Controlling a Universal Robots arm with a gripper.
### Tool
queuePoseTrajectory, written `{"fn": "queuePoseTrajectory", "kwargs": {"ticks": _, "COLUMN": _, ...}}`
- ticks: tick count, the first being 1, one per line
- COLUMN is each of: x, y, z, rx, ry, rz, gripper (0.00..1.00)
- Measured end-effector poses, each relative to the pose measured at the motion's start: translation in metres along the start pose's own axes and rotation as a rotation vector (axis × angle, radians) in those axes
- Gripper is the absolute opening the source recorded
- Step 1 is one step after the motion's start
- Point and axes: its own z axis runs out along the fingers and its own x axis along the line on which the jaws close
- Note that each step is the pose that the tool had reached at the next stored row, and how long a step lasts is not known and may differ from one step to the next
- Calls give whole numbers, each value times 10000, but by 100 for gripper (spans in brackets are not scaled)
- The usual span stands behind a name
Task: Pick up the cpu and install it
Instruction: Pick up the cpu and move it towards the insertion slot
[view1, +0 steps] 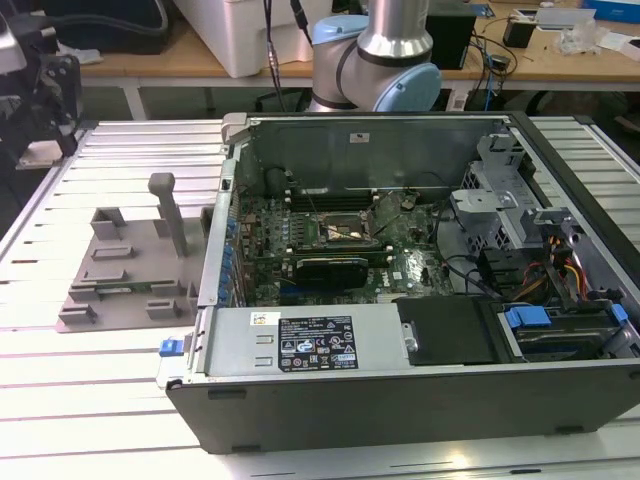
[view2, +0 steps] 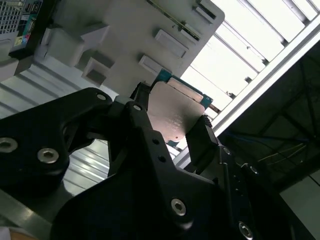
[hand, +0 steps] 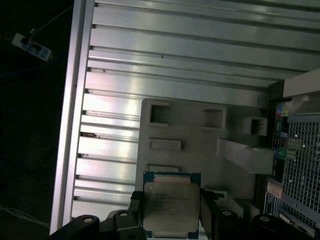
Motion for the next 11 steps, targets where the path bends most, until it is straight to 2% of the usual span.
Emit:
{"fn": "queuePoseTrajectory", "kwargs": {"ticks": 1, "x": 0, "y": 0, "z": -44, "rx": 0, "ry": 1, "rz": 0, "gripper": 55}}
{"fn": "queuePoseTrajectory", "kwargs": {"ticks": 2, "x": -1, "y": -1, "z": -58, "rx": 0, "ry": 0, "rz": 0, "gripper": 55}}
{"fn": "queuePoseTrajectory", "kwargs": {"ticks": 7, "x": -1, "y": 0, "z": -62, "rx": -9, "ry": -1, "rz": 0, "gripper": 55}}
{"fn": "queuePoseTrajectory", "kwargs": {"ticks": 8, "x": -28, "y": -4, "z": -62, "rx": -10, "ry": 1, "rz": -3, "gripper": 55}}
{"fn": "queuePoseTrajectory", "kwargs": {"ticks": 11, "x": -341, "y": -39, "z": -59, "rx": -13, "ry": 19, "rz": 0, "gripper": 55}}
